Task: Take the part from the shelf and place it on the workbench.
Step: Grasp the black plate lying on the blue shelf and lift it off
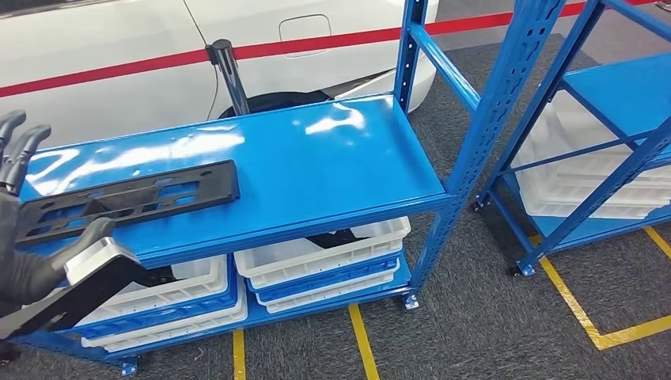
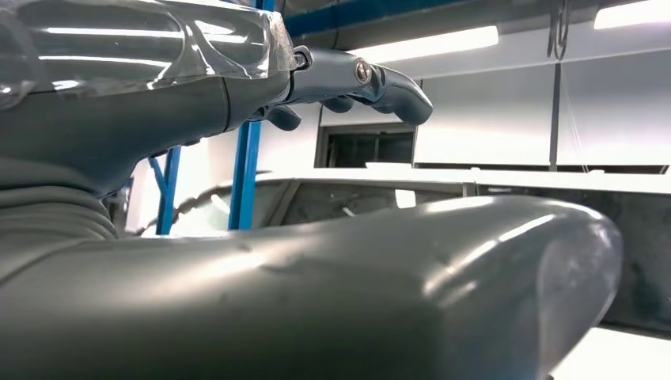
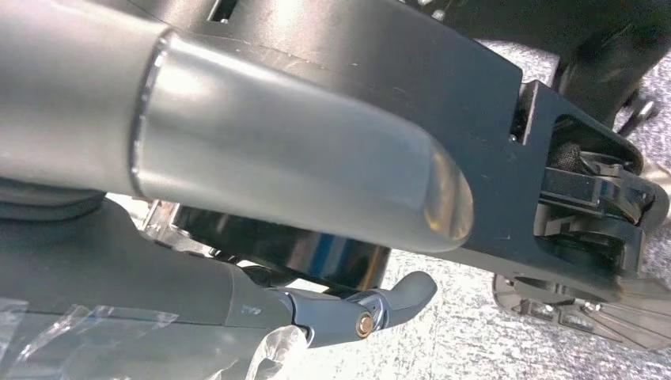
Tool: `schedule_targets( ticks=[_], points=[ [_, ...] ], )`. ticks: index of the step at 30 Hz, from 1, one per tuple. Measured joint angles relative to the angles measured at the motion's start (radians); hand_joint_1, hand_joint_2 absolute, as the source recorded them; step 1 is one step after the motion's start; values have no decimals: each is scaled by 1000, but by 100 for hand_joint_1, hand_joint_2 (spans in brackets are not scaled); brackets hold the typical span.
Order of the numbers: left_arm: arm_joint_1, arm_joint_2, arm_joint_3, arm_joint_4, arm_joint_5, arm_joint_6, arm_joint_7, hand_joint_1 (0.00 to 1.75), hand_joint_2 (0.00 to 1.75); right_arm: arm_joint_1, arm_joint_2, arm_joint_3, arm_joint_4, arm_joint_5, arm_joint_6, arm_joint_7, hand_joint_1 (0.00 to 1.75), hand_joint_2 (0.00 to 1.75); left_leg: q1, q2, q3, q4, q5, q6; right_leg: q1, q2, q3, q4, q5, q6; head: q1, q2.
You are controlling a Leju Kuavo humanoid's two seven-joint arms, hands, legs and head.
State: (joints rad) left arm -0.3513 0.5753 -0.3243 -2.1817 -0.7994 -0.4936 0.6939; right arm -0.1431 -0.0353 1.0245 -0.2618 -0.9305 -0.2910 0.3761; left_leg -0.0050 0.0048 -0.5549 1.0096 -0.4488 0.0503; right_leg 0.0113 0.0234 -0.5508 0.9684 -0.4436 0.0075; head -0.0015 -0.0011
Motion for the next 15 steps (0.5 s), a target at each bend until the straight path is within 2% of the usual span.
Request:
schedule_targets(
  ticks=[1, 2, 3, 5, 7, 9, 10, 11, 12, 14, 15],
  points=[
    [15, 5, 9, -1, 8, 15, 0, 0, 0, -1, 1, 1, 0, 1, 0, -4, 0, 0, -4, 0, 14, -37, 13, 3, 1, 2, -1, 0, -1, 1, 0, 0],
    [30, 8, 17, -1, 15, 31, 0, 0, 0, -2, 2, 3, 1, 3, 0, -6, 0, 0, -7, 1, 18, -51, 14, 2, 2, 3, -3, 0, -1, 2, 0, 0],
    [46, 11, 25, -1, 23, 48, 0, 0, 0, -3, 1, 5, 2, 6, 0, -7, 0, 0, -6, 4, 18, -55, 16, -1, 2, 4, -4, 0, -1, 4, 0, 0],
    [72, 17, 38, -1, 32, 74, 0, 0, 0, -5, -2, 9, 4, 10, 0, -7, 0, 0, 0, 6, 21, -61, 20, -1, 2, 1, -7, 13, -13, 11, 1, 0],
    [91, 22, 49, -1, 35, 89, 0, 0, 0, -7, -5, 14, 5, 11, 0, -7, 0, 0, 7, 8, 24, -66, 24, 2, 4, -4, -38, 90, -63, 22, 4, 0],
    [117, 24, 59, -1, 35, 101, 0, 0, 0, -8, -5, 20, 5, 14, 0, -7, 0, 0, 8, 8, 24, -66, 23, 4, 2, -6, -99, 228, -128, 31, 6, 0],
    [132, 24, 65, -1, 36, 109, 0, 0, 0, -9, -5, 22, 6, 16, 0, -7, 0, 0, 9, 9, 24, -66, 23, 4, 1, -7, -121, 280, -144, 33, 6, 0],
    [146, 24, 71, 0, 37, 117, 0, 0, 0, -9, -5, 23, 6, 18, 0, -7, 0, 0, 9, 9, 25, -65, 22, 4, 0, -7, -127, 297, -141, 35, 6, 0],
    [159, 24, 78, 0, 38, 124, 0, 0, 0, -10, -6, 24, 6, 19, 0, -7, 0, 0, 11, 8, 26, -65, 21, 3, -3, -8, -113, 272, -118, 37, 6, 0],
    [178, 25, 91, 0, 42, 136, 0, 0, 0, -10, -8, 25, 10, 21, 1, -7, 0, 0, 12, 5, 30, -64, 17, -2, -9, -12, -44, 131, -50, 41, 6, 0],
    [187, 26, 98, 0, 44, 141, 0, 0, 0, -10, -9, 26, 11, 22, 1, -10, 0, 0, 11, 4, 31, -61, 15, -7, -11, -14, -12, 64, -28, 40, 6, 0]
  ],
)
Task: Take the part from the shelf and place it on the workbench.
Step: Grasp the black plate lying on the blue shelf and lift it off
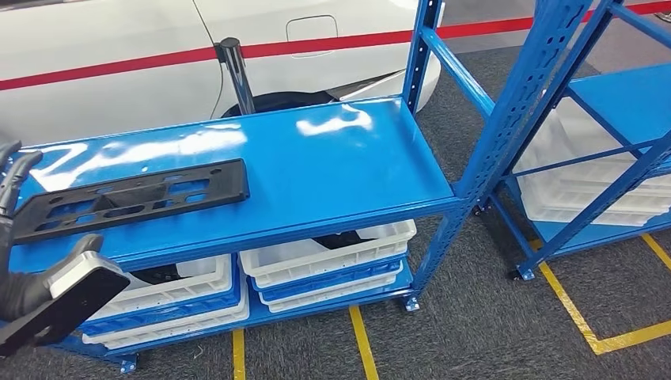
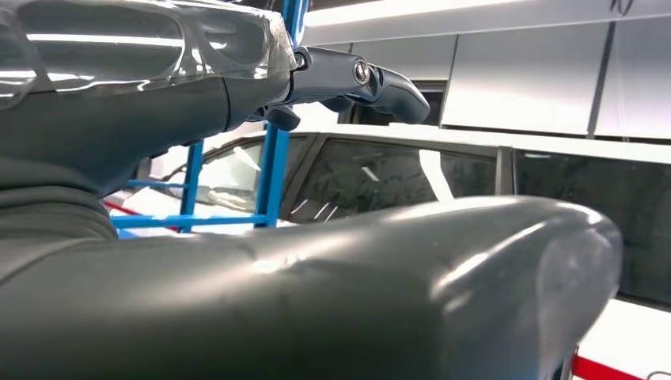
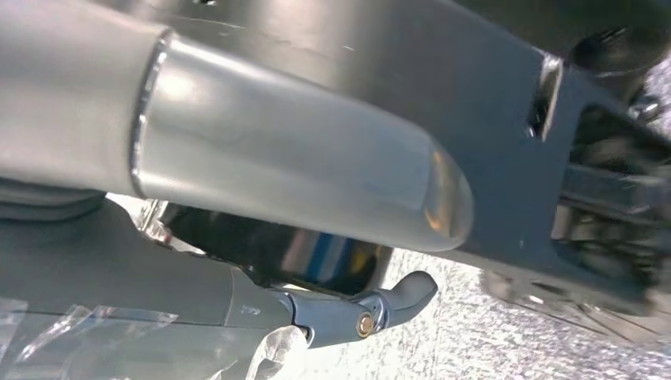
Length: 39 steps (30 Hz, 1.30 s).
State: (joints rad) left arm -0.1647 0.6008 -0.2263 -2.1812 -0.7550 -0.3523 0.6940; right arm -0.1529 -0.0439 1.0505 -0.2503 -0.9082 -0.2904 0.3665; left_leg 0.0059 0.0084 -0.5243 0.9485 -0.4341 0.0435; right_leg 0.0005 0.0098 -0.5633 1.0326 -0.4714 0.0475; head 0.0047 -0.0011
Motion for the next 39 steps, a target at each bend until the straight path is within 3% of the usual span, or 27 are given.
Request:
schedule_targets(
  ticks=[2, 4, 6, 9, 10, 11, 12, 14, 16, 18, 21, 23, 25, 26, 27, 28, 30, 31, 32, 36, 38, 39],
  points=[
    [17, 4, 15, 0, 4, 8, 0, 0, 0, 1, 0, 0, 2, 2, 0, -9, 0, 0, -5, -1, -2, 2, -2, -9, 1, -1, 27, -64, 11, -10, -2, 0],
    [33, 7, 28, 1, 5, 17, 0, 0, 0, -1, 1, 1, 3, 4, 0, -15, 0, 0, -3, 1, -3, 2, -4, -17, 2, 3, 26, -68, 11, -26, -3, 0],
    [57, 8, 45, 4, 10, 44, 0, 0, 0, -2, 2, 1, 4, 7, 0, -16, 0, 0, 0, 1, -15, 36, -26, -26, -1, 6, 28, -71, 12, -37, -4, 0],
    [115, 16, 73, 19, 21, 158, 0, 0, 0, -2, 3, 5, 4, 12, 0, -16, 0, 0, 4, 0, -111, 229, -111, -41, -1, 7, 30, -71, 9, -48, -6, 0],
    [135, 21, 79, 27, 22, 202, 0, 0, 0, -2, 3, 6, 4, 14, 0, -16, 0, 0, 4, 0, -146, 290, -128, -43, 0, 8, 32, -71, 8, -50, -6, 0],
    [153, 25, 82, 35, 22, 236, 0, 0, 0, -2, 3, 8, 4, 17, 0, -16, 0, 0, 4, 0, -166, 317, -127, -42, 1, 8, 34, -71, 6, -51, -6, 0],
    [167, 30, 85, 43, 22, 260, 0, 0, 0, -2, 3, 9, 4, 19, 0, -16, 0, 0, 4, 0, -165, 303, -105, -41, 1, 9, 38, -71, 3, -51, -6, 0],
    [186, 40, 91, 53, 23, 280, 0, 0, 0, -3, 4, 13, 4, 20, 0, -16, 0, 0, 4, -2, -111, 169, -25, -33, 2, 10, 49, -72, -4, -49, -6, 0],
    [197, 48, 99, 61, 23, 285, 0, 0, 0, -4, 5, 15, 4, 21, 0, -16, 0, 0, -2, -5, -57, 44, 23, -25, 6, 12, 57, -71, -12, -42, -6, 0],
    [204, 54, 105, 67, 25, 287, 0, 0, 0, -6, 5, 16, 4, 22, 0, -16, 0, 0, -8, -6, -45, 14, 22, -18, 8, 13, 60, -74, -19, -33, -6, 0],
    [209, 59, 109, 74, 24, 289, 0, 0, 0, -10, 2, 18, 4, 23, -1, -15, 0, 0, -1, -7, -32, 3, 20, -6, 10, 10, 63, -60, -38, -18, -5, 0],
    [217, 60, 112, 80, 22, 299, 0, 0, 0, -11, 1, 21, 5, 26, -1, -15, 0, 0, 4, -6, -20, -3, 18, 3, 10, 8, 18, 38, -84, -9, -3, 0],
    [233, 60, 113, 92, 19, 324, 0, 0, 0, -11, 2, 23, 5, 29, -1, -14, 0, 0, 5, -5, -14, -3, 10, 9, 10, 7, -62, 179, -133, -3, -2, 0],
    [242, 60, 114, 100, 17, 340, 0, 0, 0, -11, 3, 24, 5, 30, -1, -12, 0, 0, 5, -4, -10, -3, 5, 10, 9, 7, -90, 219, -135, -2, -2, 0],
    [251, 60, 115, 108, 15, 359, 0, 0, 0, -11, 4, 24, 5, 30, -1, -8, 0, 0, 5, -4, -4, -3, 0, 9, 9, 7, -98, 220, -117, -2, -2, 0],
    [260, 60, 116, 116, 14, 379, 0, 0, 0, -12, 3, 25, 5, 31, -2, -5, 0, 0, 5, -5, 4, -3, -6, 8, 8, 6, -87, 182, -82, -2, -2, 0],
    [277, 63, 117, 130, 14, 420, 0, 0, 0, -10, 2, 25, 7, 35, -3, -2, 0, 0, 3, -9, 21, -2, -21, 2, 8, 1, -29, 39, -4, -7, -2, 0],
    [284, 66, 117, 136, 14, 436, 0, 0, 0, -9, 2, 25, 8, 37, -4, -3, 0, 0, 1, -10, 26, -2, -29, -3, 8, -2, -4, -17, 16, -12, -2, 0],
    [290, 70, 118, 142, 15, 448, 0, 0, 0, -8, 2, 25, 8, 39, -4, -5, 0, 0, -1, -12, 29, -2, -35, -8, 9, -4, 12, -52, 22, -18, -3, 0],
    [300, 84, 127, 159, 14, 459, 0, 0, 0, -10, 3, 25, 9, 40, -4, -13, 0, 0, 0, -11, 32, 11, -58, -29, 7, -1, 29, -70, 5, -43, -4, 0],
    [303, 90, 130, 163, 16, 460, 0, 0, 0, -11, 4, 25, 9, 40, -4, -13, 0, 0, 3, -11, -12, 104, -91, -40, 2, 0, 44, -73, -4, -52, -6, 0],
    [306, 92, 129, 165, 19, 462, 0, 0, 0, -10, 4, 25, 9, 40, -4, -13, 0, 0, 4, -11, -56, 180, -114, -45, 1, 1, 52, -73, -11, -55, -7, 0]
  ],
)
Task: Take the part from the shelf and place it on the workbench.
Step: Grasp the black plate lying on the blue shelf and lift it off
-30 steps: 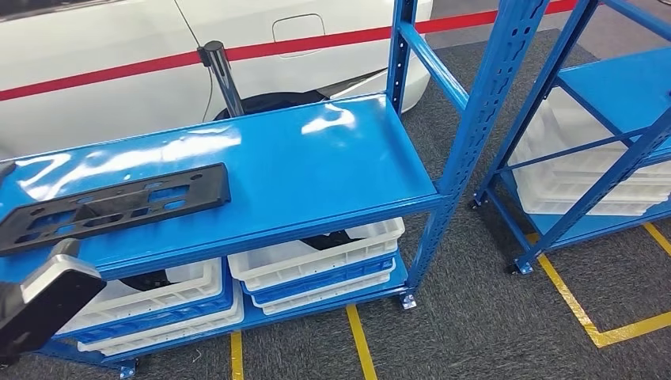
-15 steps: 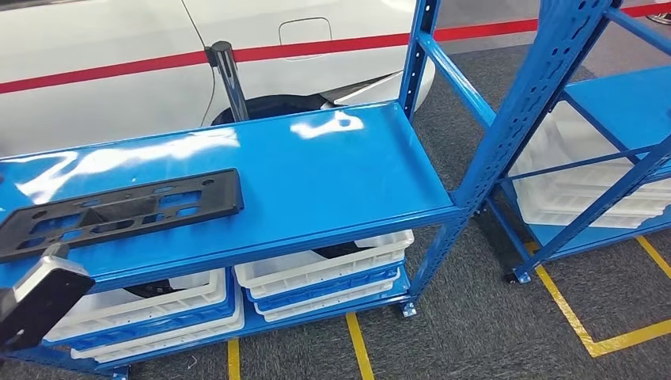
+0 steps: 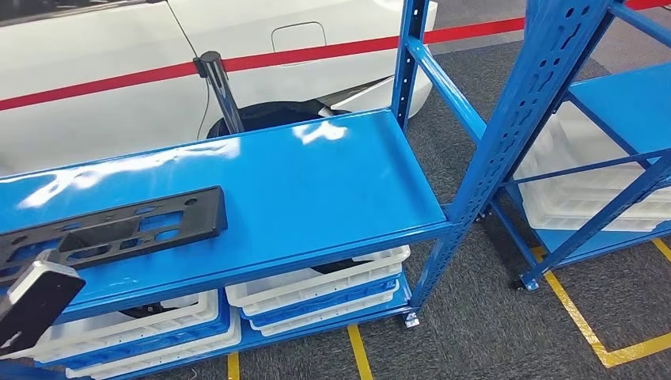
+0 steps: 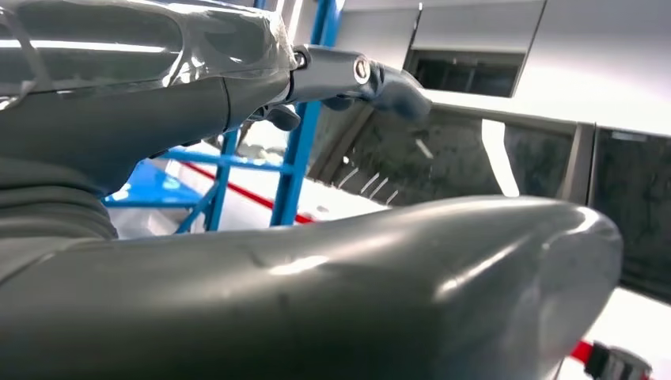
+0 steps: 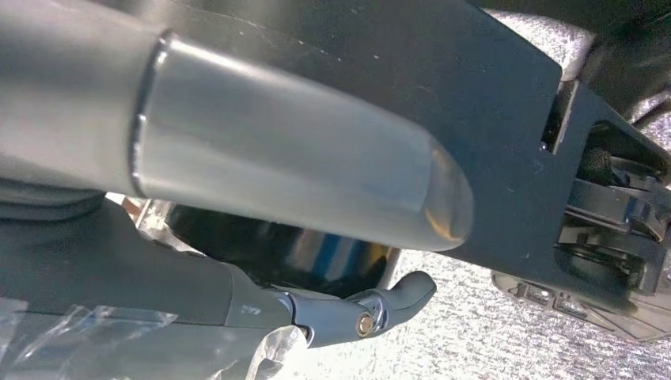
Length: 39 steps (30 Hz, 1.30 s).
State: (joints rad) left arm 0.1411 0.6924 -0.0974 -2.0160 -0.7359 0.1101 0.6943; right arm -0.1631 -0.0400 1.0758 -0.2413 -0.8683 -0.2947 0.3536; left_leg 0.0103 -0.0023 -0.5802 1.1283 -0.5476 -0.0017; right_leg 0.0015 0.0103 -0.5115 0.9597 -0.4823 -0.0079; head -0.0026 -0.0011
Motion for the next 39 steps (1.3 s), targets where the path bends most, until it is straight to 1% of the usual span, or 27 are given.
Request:
schedule_targets(
  ticks=[1, 2, 3, 4, 6, 7, 8, 11, 12, 13, 14, 16, 17, 18, 19, 20, 22, 24, 27, 29, 30, 32, 33, 34, 36, 37, 39],
  points=[
    [2, 0, -2, 3, 3, 3, 0, 0, 0, 1, 0, 0, 0, 0, 0, 0, 0, 0, 2, 0, -49, 74, -17, -4, 0, 1, 8, 0, -8, -1, 0, 0],
    [4, 0, -4, 5, 6, 6, 0, 0, 0, 1, 0, 0, 0, 0, 0, 0, 0, 0, 3, 0, -92, 125, -19, -6, 0, 2, 19, 0, -17, -1, 0, 0],
    [5, 0, -6, 8, 7, 9, 0, 0, 0, 2, 0, 0, 0, 2, -2, 0, 0, 0, 4, 0, -116, 137, 0, -7, 0, 4, 32, 0, -28, 0, 0, 0],
    [5, 1, -8, 10, 7, 11, 0, 0, 0, 2, 0, 1, 0, 8, -6, 0, 0, 0, 4, 0, -119, 106, 39, -7, -1, 6, 48, 0, -39, 2, 0, 0],
    [3, 2, -12, 13, 7, 10, 0, 0, 0, 4, 1, 7, 0, 36, -30, 0, 0, 0, 3, 0, -80, -31, 135, -2, -2, 9, 80, -2, -64, 8, 0, 0],
    [1, 3, -16, 15, 8, 8, 0, 0, 0, 4, 2, 13, 0, 52, -46, 0, 0, 0, 0, -1, -58, -89, 161, 2, -1, 11, 92, -3, -75, 13, -1, 0],
    [-4, 5, -20, 17, 9, 4, 0, 0, 0, 5, 1, 20, 1, 65, -63, 3, 0, 0, -3, -2, -43, -123, 170, 8, 1, 12, 101, -7, -83, 19, -1, 0],
    [-21, 8, -28, 22, 19, -4, 0, 0, 0, 5, -9, 37, 2, 75, -96, 14, 0, 0, -6, -5, -22, -141, 148, 31, 3, 12, 119, -6, -84, 36, -1, 0],
    [-26, 8, -29, 22, 24, -5, 0, 0, 0, 5, -17, 41, 2, 74, -102, 16, 0, 0, -3, -5, -12, -145, 142, 38, 3, 10, 115, 16, -81, 41, -1, 0],
    [-31, 9, -31, 23, 30, -6, 0, 0, 0, 4, -25, 44, 3, 72, -106, 17, 0, 0, -1, -5, -1, -148, 136, 45, 3, 7, 95, 56, -82, 45, 0, 0],
    [-35, 10, -33, 23, 34, -6, 0, 0, 0, 5, -33, 46, 3, 70, -109, 17, 0, 0, 0, -5, 10, -150, 130, 51, 3, 5, 59, 115, -92, 48, 0, 0],
    [-39, 10, -39, 24, 38, -6, 0, 0, 0, 6, -46, 49, 3, 67, -110, 16, 0, 0, 0, -5, 27, -151, 113, 58, 2, 3, -40, 251, -138, 54, 2, 0],
    [-40, 10, -42, 25, 39, -5, 0, 0, 0, 8, -51, 50, 3, 65, -110, 15, 0, 0, -1, -5, 35, -151, 105, 60, 2, 3, -86, 296, -162, 56, 2, 0],
    [-41, 10, -45, 26, 41, -5, 0, 0, 0, 10, -56, 50, 3, 63, -113, 15, 0, 0, -1, -5, 46, -151, 95, 61, 3, 3, -116, 308, -170, 57, 2, 0],
    [-43, 10, -49, 27, 45, -3, 0, 0, 0, 12, -61, 51, 3, 60, -118, 15, 0, 0, -2, -6, 58, -152, 86, 61, 3, 3, -130, 287, -156, 56, 2, 0],
    [-45, 10, -52, 28, 52, 1, 0, 0, 0, 14, -66, 52, 3, 55, -125, 16, 0, 0, -3, -6, 72, -152, 76, 60, 5, 2, -128, 236, -116, 52, 2, 0],
    [-49, 10, -61, 29, 76, 15, 0, 0, 0, 19, -80, 52, 3, 43, -140, 19, 0, 0, -5, -6, 95, -152, 57, 57, 10, -2, -105, 108, -12, 37, 1, 0],
    [-56, 12, -76, 30, 103, 30, 0, 0, 0, 22, -96, 52, 4, 30, -149, 20, 0, 0, -8, -7, 111, -153, 45, 48, 16, -5, -91, 46, 38, 24, 1, 0],
    [-76, 24, -111, 31, 139, 35, -3, 0, 0, 23, -108, 52, 4, 13, -155, 20, 0, 0, -10, -7, 125, -141, 41, 30, 11, -4, -70, 27, 52, 8, 2, 0],
    [-96, 36, -141, 31, 162, 31, -5, 0, 0, 23, -112, 51, 4, 3, -157, 23, 0, 0, -7, -5, 99, -84, 16, 17, 4, -5, -54, 18, 51, 2, 1, 0],
    [-102, 40, -157, 31, 170, 27, -4, 0, 0, 23, -114, 49, 4, 0, -157, 24, 0, 0, -4, -4, 69, -30, -8, 9, 2, -4, -51, 16, 49, 0, 0, 0],
    [-112, 48, -188, 31, 180, 15, -3, 0, 87, 25, -117, 47, 4, -3, -157, 24, 0, 0, 3, -4, -11, 87, -54, -4, -1, -1, -49, 16, 43, -1, 0, 0],
    [-117, 52, -202, 31, 185, 8, -3, 0, 87, 26, -117, 47, 4, -4, -157, 24, 0, 0, 7, -4, -39, 116, -59, -10, -3, 1, -47, 16, 39, 0, 0, 0],
    [-123, 55, -216, 31, 192, -1, -3, 0, 87, 27, -117, 46, 4, -5, -157, 24, 0, 0, 11, -4, -49, 108, -44, -15, -6, 3, -43, 16, 35, 3, 0, 0],
    [-140, 63, -244, 28, 210, -23, -4, 0, 0, 29, -116, 46, 4, -7, -156, 25, 0, 0, 19, -4, -19, -11, 42, -22, -12, 6, -30, 16, 26, 12, -1, 0],
    [-152, 66, -260, 26, 220, -36, -5, 0, 0, 29, -117, 46, 4, -8, -156, 26, 0, 0, 20, -4, 2, -78, 76, -23, -14, 7, -24, 16, 21, 18, -1, 0],
    [-180, 71, -300, 15, 241, -63, -9, 0, 0, 29, -118, 46, 4, -5, -156, 28, 0, 0, 17, -5, 24, -151, 106, -13, -14, 9, -20, 16, 15, 32, -1, 0]
  ],
)
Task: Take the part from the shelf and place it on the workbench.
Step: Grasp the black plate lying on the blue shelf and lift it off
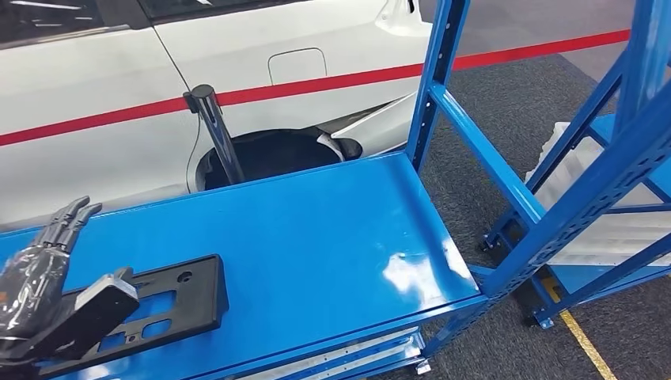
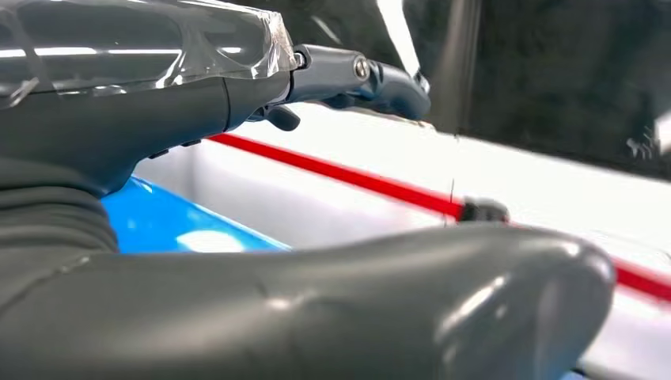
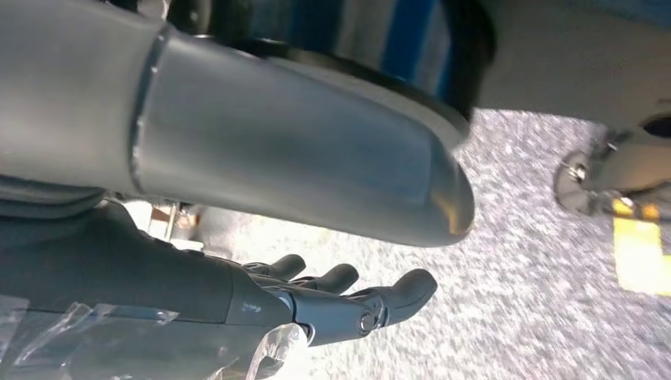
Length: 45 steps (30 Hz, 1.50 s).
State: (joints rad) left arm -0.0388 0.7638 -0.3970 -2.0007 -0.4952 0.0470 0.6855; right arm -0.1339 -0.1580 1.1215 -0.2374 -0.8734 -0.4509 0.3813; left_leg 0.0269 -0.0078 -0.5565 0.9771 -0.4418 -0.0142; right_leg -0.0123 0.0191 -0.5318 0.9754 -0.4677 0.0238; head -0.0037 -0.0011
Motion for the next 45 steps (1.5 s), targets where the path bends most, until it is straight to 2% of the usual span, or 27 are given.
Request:
schedule_targets(
  ticks=[4, 6, 8, 9, 10, 11, 13, 14, 15, 18, 20, 21, 23, 24, 25, 26, 28, 30, 33, 35, 36, 38, 39, 40, 41, 43, 45],
  points=[
    [-51, 3, -73, -35, 37, -28, -4, 0, 0, -1, -2, 0, 0, 2, 3, 0, 0, 0, -3, -1, 10, -7, 8, 32, -1, -2, -1, 9, -16, 23, 1, 0],
    [-73, 4, -101, -51, 46, -37, -5, 0, 0, -1, -3, 0, 0, 2, 4, 0, 0, 0, -2, 1, 17, -11, 6, 44, -2, -7, -43, 98, -61, 30, 2, 0],
    [-94, 5, -136, -64, 52, -57, -5, 0, 0, 0, -2, 0, 0, 2, 8, -1, 0, 0, -5, 3, 20, -12, 0, 53, -2, -9, -124, 242, -112, 34, 3, 0],
    [-106, 5, -155, -70, 52, -71, -5, 0, 0, 0, -2, -1, 0, 2, 10, -4, 0, 0, -6, 3, 22, -12, -3, 56, -2, -9, -154, 286, -117, 34, 3, 0],
    [-120, 5, -176, -77, 50, -88, -4, 0, 0, 0, -2, -1, 0, 3, 12, -6, 0, 0, -7, 2, 26, -12, -6, 57, -2, -9, -168, 296, -104, 34, 3, 0],
    [-135, 5, -197, -85, 47, -105, -3, 0, 0, 0, -2, -1, 0, 3, 13, -9, 0, 0, -7, 0, 31, -12, -10, 56, -2, -9, -161, 265, -73, 33, 3, 0],
    [-163, 5, -236, -102, 46, -138, 1, 0, 0, 0, -2, -1, 0, 4, 14, -10, 0, 0, -8, -2, 45, -11, -21, 51, -1, -12, -103, 126, 5, 26, 3, 0],
    [-177, 5, -255, -110, 46, -152, 3, 0, 0, 0, -2, -1, 0, 5, 14, -10, 0, 0, -10, -3, 49, -11, -26, 47, 1, -13, -76, 66, 29, 22, 3, 0],
    [-190, 5, -273, -117, 48, -165, 5, 0, 44, 0, -1, -1, 0, 5, 15, -10, 0, 0, -12, -3, 52, -11, -31, 42, 3, -13, -60, 28, 39, 18, 3, 0],
    [-223, 4, -321, -137, 69, -217, 6, 0, 175, 0, 0, -1, 0, 6, 17, -10, 0, 0, -11, -2, 56, -15, -39, 26, 6, -12, -53, 9, 34, 6, 2, 0],
    [-245, 4, -352, -147, 79, -265, 6, 0, 175, 0, 2, -1, 0, 6, 17, -9, 0, 0, -8, 0, 43, 22, -64, 17, 2, -13, -48, 4, 32, -5, 1, 0],
    [-251, 4, -366, -151, 76, -290, 6, 0, 175, 0, 3, -1, 0, 6, 18, -8, 0, 0, -7, 1, 19, 74, -90, 13, 0, -13, -44, 2, 31, -9, 1, 0],
    [-257, 3, -392, -155, 65, -332, 6, 0, 175, 0, 6, -1, 0, 7, 20, -6, 0, 0, -7, 2, -56, 216, -145, 7, 2, -15, -40, 2, 27, -15, 0, 0],
    [-256, 1, -403, -155, 58, -350, 7, 0, 175, 0, 8, -1, 0, 7, 21, -6, 0, 0, -7, 2, -91, 272, -158, 6, 3, -14, -38, 2, 24, -16, 0, 0],
    [-256, 0, -414, -155, 52, -364, 7, 0, 175, 0, 10, -1, 0, 8, 22, -6, 0, 0, -7, 2, -109, 291, -150, 6, 4, -14, -34, 2, 21, -16, 0, 0],
    [-255, -1, -423, -155, 46, -376, 7, 0, 175, 1, 12, -1, 0, 8, 23, -6, 0, 0, -7, 2, -108, 270, -123, 8, 4, -12, -29, 3, 18, -15, 0, 0],
    [-255, -3, -437, -155, 37, -394, 7, 0, 175, 2, 16, -1, 0, 8, 24, -6, 0, 0, -7, 2, -61, 137, -39, 11, 4, -10, -16, 2, 9, -10, 0, 0],
    [-253, -5, -451, -156, 38, -410, 7, 0, 175, 1, 18, -1, 0, 8, 25, -6, 0, 0, -9, 1, -21, 28, 8, 16, 7, -7, -10, 4, 1, -1, 0, 0],
    [-248, -8, -470, -157, 52, -436, 7, 0, 175, 0, 18, -1, 0, 8, 25, -6, 0, 0, -14, -1, -13, 5, 10, 32, 9, -5, -9, 1, -3, 11, 0, 0],
    [-246, -8, -477, -159, 61, -457, 7, 0, 175, 0, 18, -1, 0, 7, 24, -6, 0, 0, -13, 0, -9, 2, 11, 45, 6, -7, -16, 26, -23, 20, 1, 0],
    [-245, -8, -479, -160, 64, -466, 7, 0, 175, 0, 18, -1, 0, 6, 24, -6, 0, 0, -12, 0, -6, 1, 11, 51, 5, -8, -35, 69, -48, 24, 1, 0],
    [-241, -8, -480, -160, 68, -479, 7, 0, 175, 1, 18, -1, 0, 6, 24, -8, 0, 0, -13, 2, -4, 1, 8, 59, 4, -11, -102, 206, -110, 29, 2, 0],
    [-238, -9, -480, -160, 69, -485, 7, 0, 175, 1, 18, -1, 0, 5, 24, -12, 0, 0, -14, 2, -3, 1, 7, 61, 4, -11, -135, 269, -129, 30, 2, 0],
    [-236, -9, -480, -160, 69, -491, 7, 0, 175, 2, 18, -1, 0, 5, 24, -19, 0, 0, -15, 1, -2, 1, 5, 63, 4, -11, -154, 299, -130, 30, 2, 0],
    [-233, -9, -479, -160, 69, -499, 7, 0, 175, 2, 19, -1, 0, 4, 24, -25, 0, 0, -16, 1, 1, 1, 3, 63, 4, -11, -153, 288, -110, 28, 2, 0],
    [-225, -10, -475, -162, 63, -521, 7, 0, 175, 2, 19, -2, 0, 0, 24, -32, 0, 0, -16, -2, 10, 1, -2, 61, 5, -11, -102, 167, -36, 20, 2, 0],
    [-209, -11, -464, -167, 48, -553, 7, 0, 175, 3, 19, -4, 0, -6, 24, -32, 0, 0, -19, -3, 14, 2, -8, 54, 9, -11, -47, 46, 9, 11, 2, 0]
  ],
)
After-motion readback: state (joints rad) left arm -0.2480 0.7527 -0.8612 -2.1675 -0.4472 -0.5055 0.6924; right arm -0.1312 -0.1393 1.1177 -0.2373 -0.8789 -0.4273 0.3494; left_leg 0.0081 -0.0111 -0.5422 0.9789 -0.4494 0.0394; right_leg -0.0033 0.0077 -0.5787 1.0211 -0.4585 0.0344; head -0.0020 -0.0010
